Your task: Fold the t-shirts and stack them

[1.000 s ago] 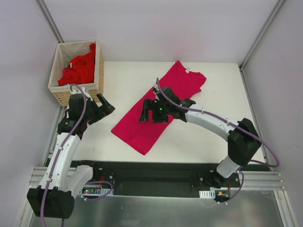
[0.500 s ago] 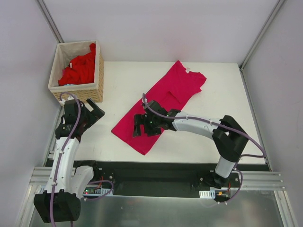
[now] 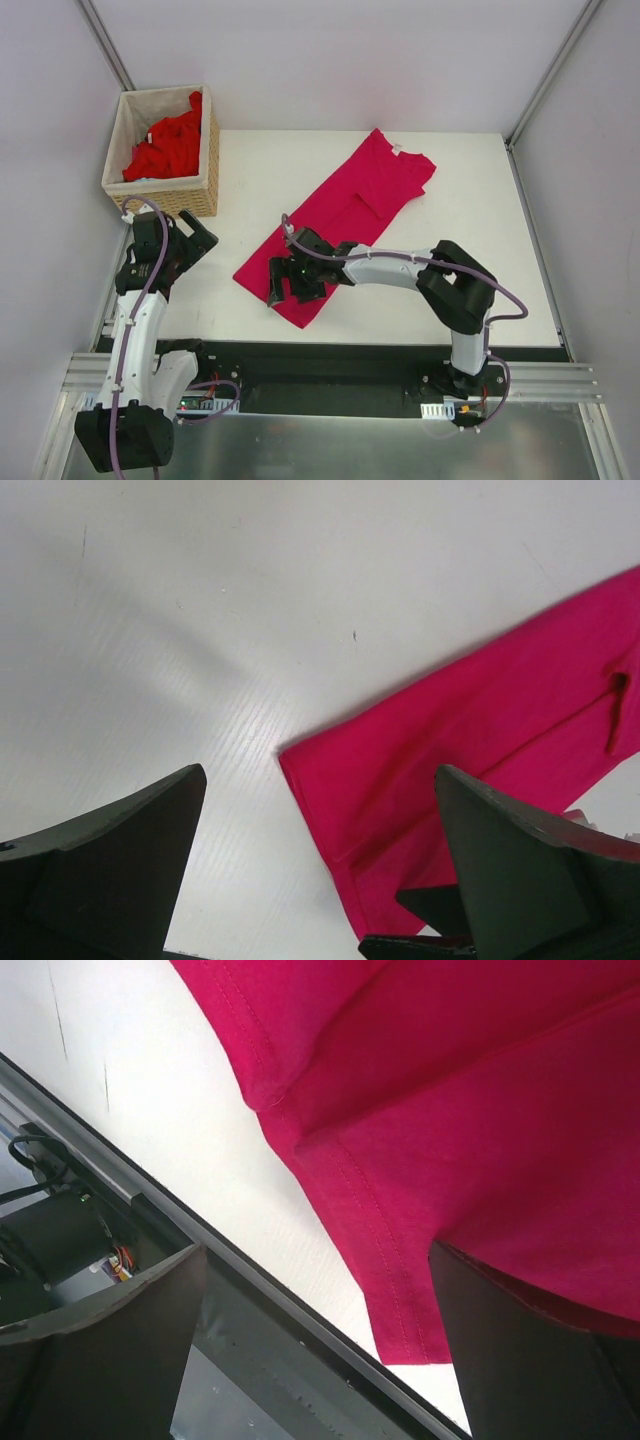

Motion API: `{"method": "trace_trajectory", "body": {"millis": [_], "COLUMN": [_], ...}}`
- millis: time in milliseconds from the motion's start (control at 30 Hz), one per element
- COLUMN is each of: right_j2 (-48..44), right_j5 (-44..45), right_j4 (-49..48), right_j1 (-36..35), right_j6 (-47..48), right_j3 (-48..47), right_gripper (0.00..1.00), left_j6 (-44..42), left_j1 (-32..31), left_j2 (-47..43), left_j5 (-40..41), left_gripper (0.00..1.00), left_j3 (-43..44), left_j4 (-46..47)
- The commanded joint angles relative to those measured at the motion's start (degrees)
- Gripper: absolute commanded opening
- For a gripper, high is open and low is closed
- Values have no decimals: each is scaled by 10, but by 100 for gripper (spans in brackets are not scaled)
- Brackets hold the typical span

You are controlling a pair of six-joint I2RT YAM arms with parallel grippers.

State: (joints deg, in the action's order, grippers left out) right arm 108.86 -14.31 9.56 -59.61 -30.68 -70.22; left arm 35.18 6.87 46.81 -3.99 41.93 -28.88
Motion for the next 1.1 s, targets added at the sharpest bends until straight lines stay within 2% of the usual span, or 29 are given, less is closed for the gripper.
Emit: {"method": "trace_trajectory", "body": {"millis": [0,267,600,1067], "right_j2": [-7,-65,-90,-156], "right_j5": [-3,35,88,108], "right_j4": [-10,11,31,-1], "right_j1": [-9,-12,-9,83], "right_j6": [-9,-10,-30,-71], "right_j3": [16,146,253,416], "right_gripper": [96,96,96,96], "left_j6": [-10,0,-4,-5], "left_j1": [9,10,11,12], "left_j2": [-5,-4,-5,4], "left_j5": [-5,-10,-12,-18], "left_gripper": [99,99,99,99], "left_j3": [-2,-11,-13,-4], "left_j4": [2,15,17,20]}}
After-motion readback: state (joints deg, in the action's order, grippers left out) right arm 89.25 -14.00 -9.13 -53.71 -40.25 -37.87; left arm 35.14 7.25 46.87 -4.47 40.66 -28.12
